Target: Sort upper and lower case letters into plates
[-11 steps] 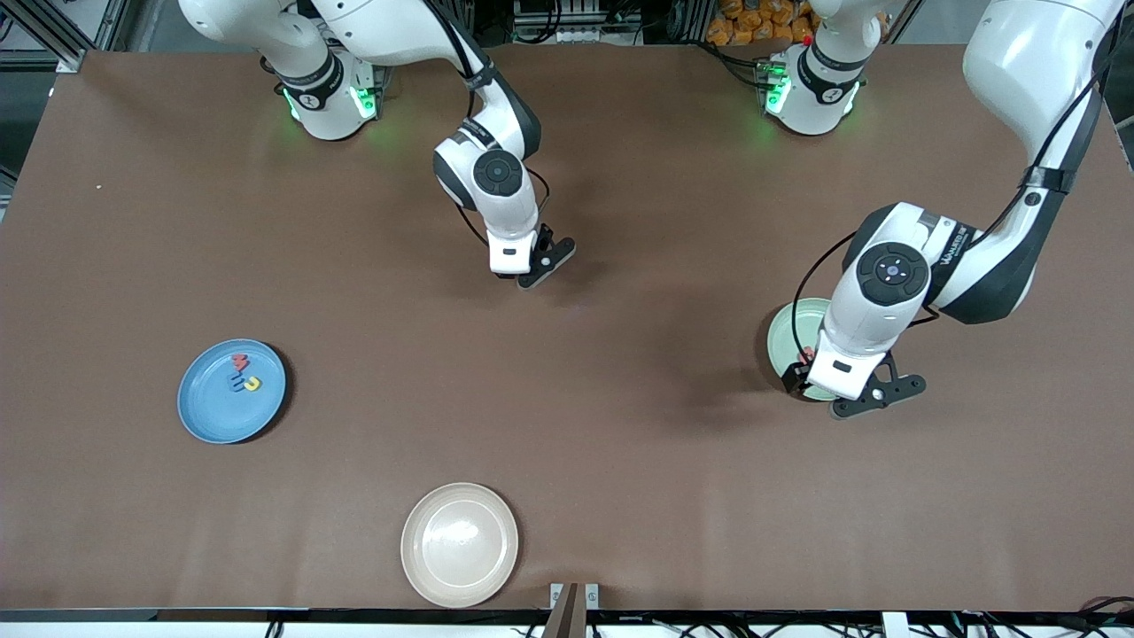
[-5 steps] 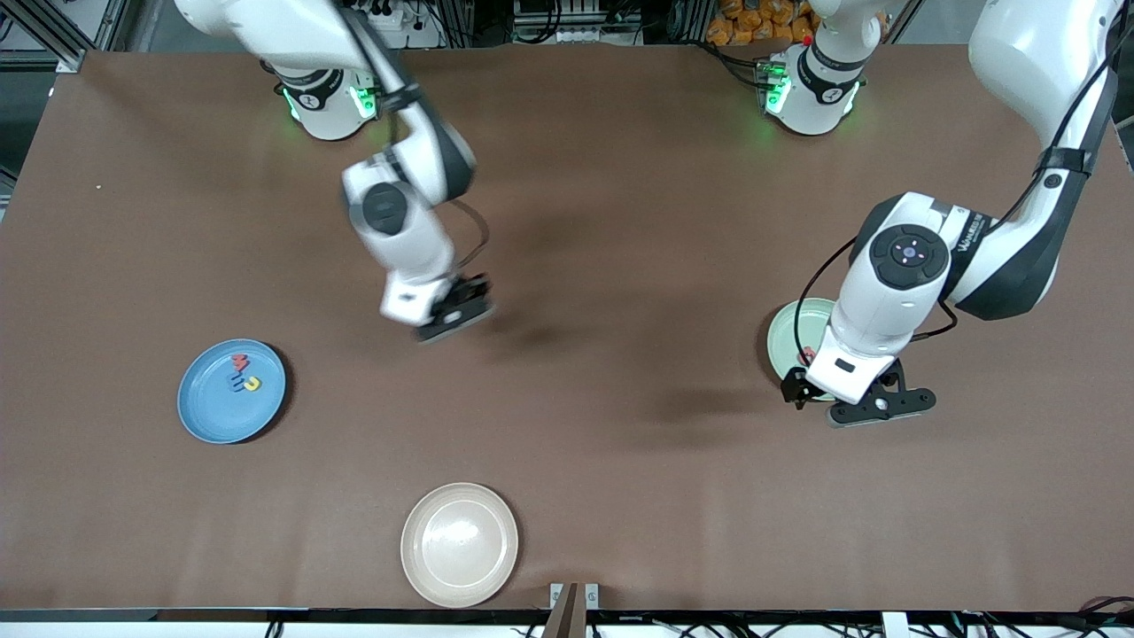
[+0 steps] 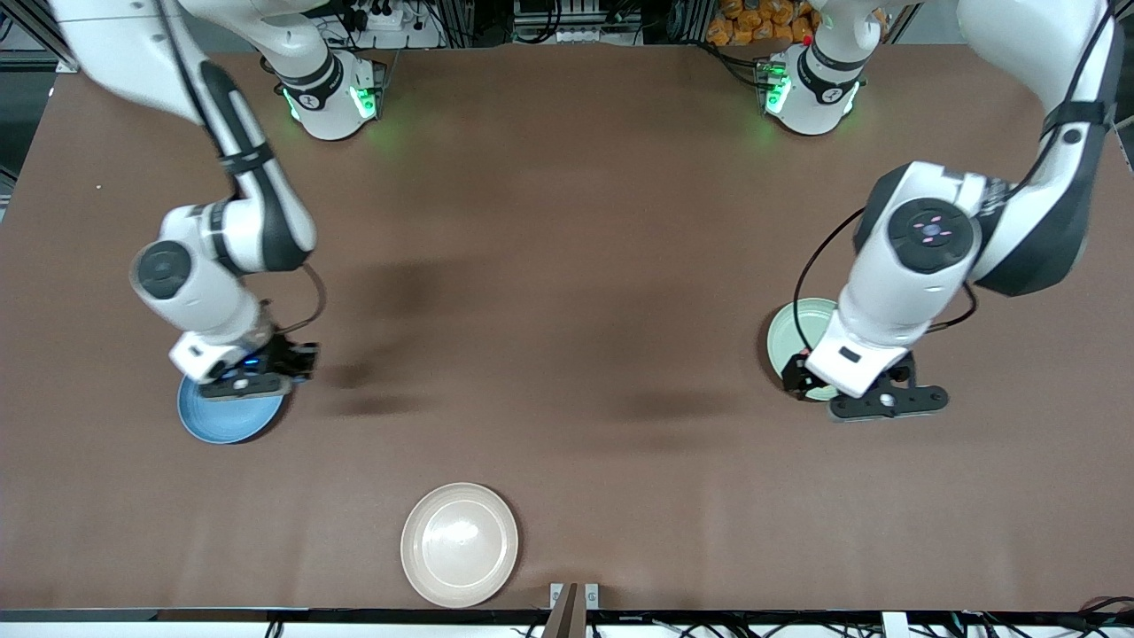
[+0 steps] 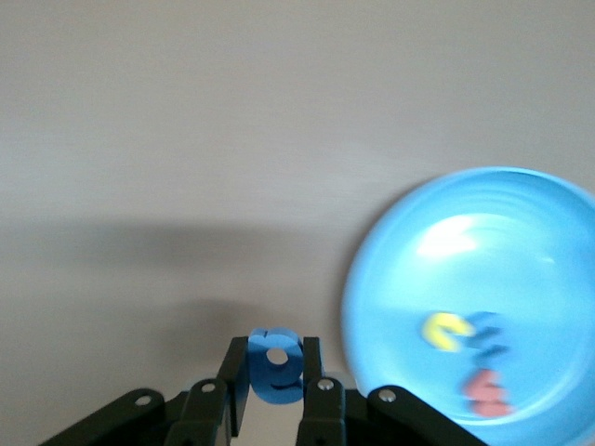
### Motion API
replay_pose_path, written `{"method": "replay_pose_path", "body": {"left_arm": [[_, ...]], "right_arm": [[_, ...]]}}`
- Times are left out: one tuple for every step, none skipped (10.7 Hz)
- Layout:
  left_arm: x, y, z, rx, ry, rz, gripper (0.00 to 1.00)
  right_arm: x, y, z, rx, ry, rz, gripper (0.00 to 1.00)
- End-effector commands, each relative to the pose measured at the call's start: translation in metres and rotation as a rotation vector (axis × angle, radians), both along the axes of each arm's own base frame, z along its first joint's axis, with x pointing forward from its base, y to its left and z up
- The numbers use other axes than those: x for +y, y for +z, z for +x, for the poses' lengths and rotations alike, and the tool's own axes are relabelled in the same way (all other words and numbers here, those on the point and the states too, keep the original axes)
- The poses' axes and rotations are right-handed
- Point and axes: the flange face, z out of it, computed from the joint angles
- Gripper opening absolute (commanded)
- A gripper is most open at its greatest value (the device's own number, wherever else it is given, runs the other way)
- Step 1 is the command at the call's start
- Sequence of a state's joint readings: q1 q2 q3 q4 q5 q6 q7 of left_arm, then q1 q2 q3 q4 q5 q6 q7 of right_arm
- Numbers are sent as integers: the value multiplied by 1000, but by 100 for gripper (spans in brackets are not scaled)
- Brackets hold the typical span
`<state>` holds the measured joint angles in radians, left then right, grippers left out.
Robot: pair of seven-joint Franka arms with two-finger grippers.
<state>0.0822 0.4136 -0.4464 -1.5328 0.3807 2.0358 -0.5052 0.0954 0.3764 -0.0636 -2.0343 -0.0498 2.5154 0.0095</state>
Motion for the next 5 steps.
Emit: {"method": "replay_pose_path", "body": {"left_arm": [[25, 35, -5, 15, -37, -37, 100], [37, 45, -7, 28, -41, -53, 100], [50, 56, -9, 33, -37, -52, 100], [60, 65, -12, 38, -41, -50, 100], [70, 74, -15, 44, -42, -63, 100]], "right_arm": [[-25, -9, 5, 7, -22, -33, 0], [-39, -11, 2, 14, -33, -42, 30], [-59, -8, 1, 9, -33, -44, 99], [-65, 0, 0, 0, -5, -47, 100], [-66, 10, -4, -7, 2, -46, 100]]}}
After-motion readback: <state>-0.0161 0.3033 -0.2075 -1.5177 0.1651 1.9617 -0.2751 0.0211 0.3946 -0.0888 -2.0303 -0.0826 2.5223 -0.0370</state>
